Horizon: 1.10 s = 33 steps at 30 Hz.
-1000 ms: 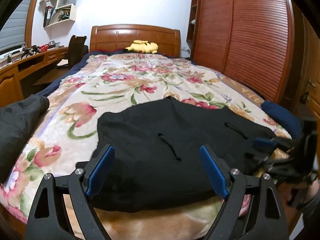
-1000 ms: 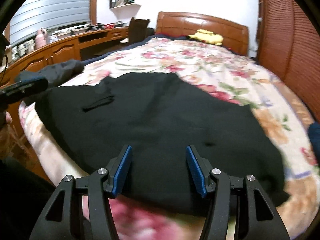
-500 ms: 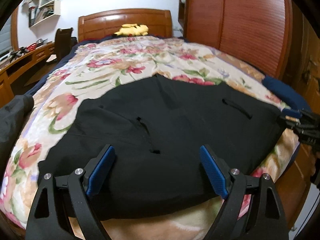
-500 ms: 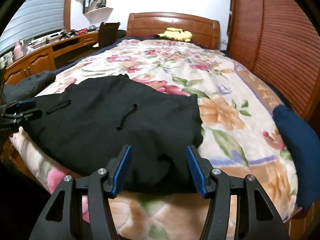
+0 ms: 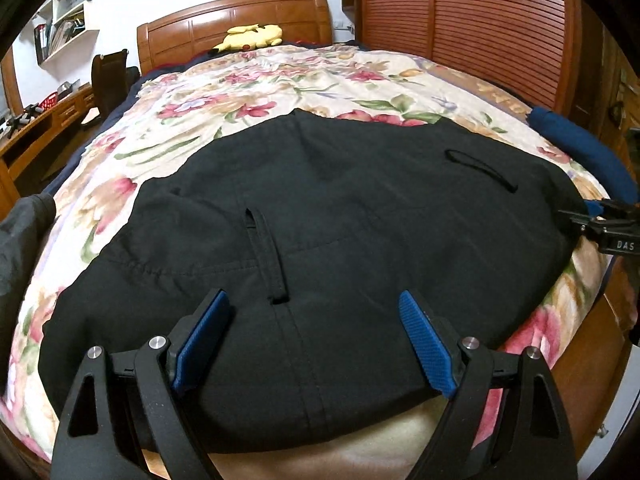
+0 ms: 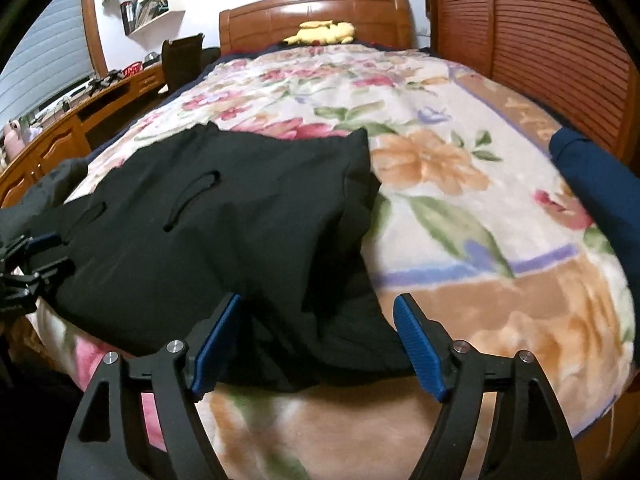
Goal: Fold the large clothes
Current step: 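Grasp the coat edge with the right gripper and lift it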
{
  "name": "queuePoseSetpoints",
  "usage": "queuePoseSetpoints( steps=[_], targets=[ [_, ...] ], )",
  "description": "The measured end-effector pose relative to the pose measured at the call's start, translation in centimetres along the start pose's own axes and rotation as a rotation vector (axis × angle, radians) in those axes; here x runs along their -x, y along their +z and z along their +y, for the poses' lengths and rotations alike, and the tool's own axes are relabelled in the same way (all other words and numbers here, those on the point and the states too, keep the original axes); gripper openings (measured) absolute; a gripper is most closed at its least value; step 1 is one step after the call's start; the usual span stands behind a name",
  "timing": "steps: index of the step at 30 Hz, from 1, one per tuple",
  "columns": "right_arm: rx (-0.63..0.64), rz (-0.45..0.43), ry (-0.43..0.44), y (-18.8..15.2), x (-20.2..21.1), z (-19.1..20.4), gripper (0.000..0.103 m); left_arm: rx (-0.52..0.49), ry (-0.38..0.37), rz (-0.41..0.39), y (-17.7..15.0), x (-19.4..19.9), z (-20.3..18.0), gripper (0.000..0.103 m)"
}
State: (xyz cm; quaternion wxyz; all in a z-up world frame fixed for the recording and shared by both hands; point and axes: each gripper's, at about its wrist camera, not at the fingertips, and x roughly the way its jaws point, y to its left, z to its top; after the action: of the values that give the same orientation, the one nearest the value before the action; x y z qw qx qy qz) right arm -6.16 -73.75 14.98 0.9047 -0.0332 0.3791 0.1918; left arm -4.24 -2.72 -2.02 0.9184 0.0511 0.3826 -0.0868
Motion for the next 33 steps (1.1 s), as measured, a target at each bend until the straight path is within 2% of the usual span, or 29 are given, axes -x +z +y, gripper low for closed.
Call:
queuePoseSetpoints(
  steps=[7, 10, 13, 15, 16, 18, 21, 24, 33],
  targets=[
    [-0.043, 0.002, 0.026, -0.1, -1.0, -0.5, 0.079, 0.0, -0.003, 0.006, 0.1, -0.3, 0.1, 0.087],
    [-0.073, 0.018, 0.067, 0.0, -1.4, -0.9, 0.079, 0.0, -0.005, 0.009, 0.1, -0.4, 0.2, 0.087],
    [-0.082, 0.028, 0.116, 0.1, -1.4, -1.3, 0.07, -0.001, -0.006, 0.015, 0.2, -0.5, 0.2, 0.087],
    [-0.091, 0.035, 0.156, 0.1, -1.4, -1.5, 0.056, -0.001, -0.008, 0.021, 0.2, -0.7, 0.2, 0.087],
    [-0.089, 0.036, 0.164, 0.1, -1.3, -1.5, 0.053, 0.0, -0.009, 0.024, 0.2, -0.8, 0.3, 0.087],
    [-0.069, 0.037, 0.166, 0.2, -1.2, -1.2, 0.038, 0.002, -0.013, 0.028, 0.1, -0.9, 0.3, 0.087],
    [-0.036, 0.026, 0.161, 0.6, -0.9, -1.0, 0.025, 0.002, -0.014, 0.029, 0.1, -0.9, 0.4, 0.087],
    [-0.008, -0.012, 0.161, 1.1, 0.2, -0.9, 0.019, 0.004, -0.015, 0.029, 0.1, -0.9, 0.4, 0.087],
    [0.069, -0.157, 0.177, 3.4, 4.0, 2.0, 0.016, -0.009, -0.011, 0.04, -0.2, -1.0, 0.3, 0.087]
  ],
)
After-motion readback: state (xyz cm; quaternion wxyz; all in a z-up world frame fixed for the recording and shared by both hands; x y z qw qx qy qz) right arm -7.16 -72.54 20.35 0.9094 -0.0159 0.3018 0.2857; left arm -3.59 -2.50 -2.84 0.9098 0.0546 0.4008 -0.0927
